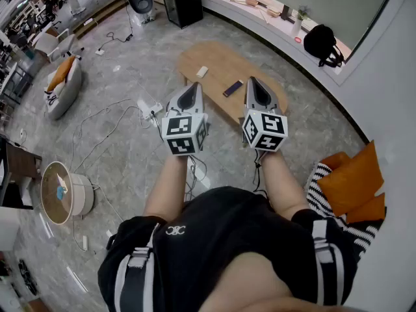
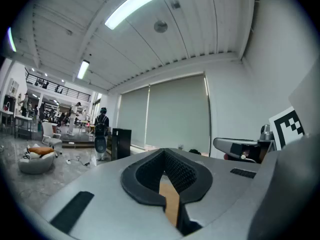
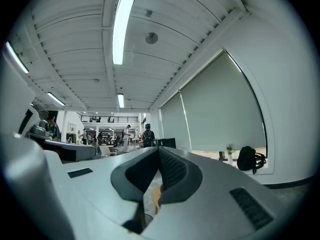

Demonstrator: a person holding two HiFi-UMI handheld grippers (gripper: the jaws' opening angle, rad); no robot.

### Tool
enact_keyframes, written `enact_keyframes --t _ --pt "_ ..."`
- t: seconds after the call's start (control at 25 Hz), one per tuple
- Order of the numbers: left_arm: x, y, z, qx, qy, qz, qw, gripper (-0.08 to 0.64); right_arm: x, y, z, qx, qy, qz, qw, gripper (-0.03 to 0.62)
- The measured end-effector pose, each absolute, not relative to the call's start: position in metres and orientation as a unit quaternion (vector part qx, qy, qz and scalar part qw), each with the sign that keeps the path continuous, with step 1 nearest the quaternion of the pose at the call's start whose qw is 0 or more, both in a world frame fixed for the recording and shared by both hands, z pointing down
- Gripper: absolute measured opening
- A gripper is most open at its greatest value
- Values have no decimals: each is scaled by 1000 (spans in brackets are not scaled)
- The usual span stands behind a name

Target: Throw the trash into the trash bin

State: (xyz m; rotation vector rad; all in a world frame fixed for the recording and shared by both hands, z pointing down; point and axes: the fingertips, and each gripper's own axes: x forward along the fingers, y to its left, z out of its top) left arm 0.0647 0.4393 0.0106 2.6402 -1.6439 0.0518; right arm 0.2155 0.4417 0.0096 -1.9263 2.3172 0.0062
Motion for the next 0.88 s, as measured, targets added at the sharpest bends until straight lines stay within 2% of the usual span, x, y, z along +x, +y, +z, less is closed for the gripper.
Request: enact_keyframes --t 0.28,0.88 --pt "60 442 21 848 -529 10 31 3 223 449 9 -647 757 -3 94 11" --pt "26 432 52 843 -536 32 45 3 195 430 45 -665 744 -33 59 11"
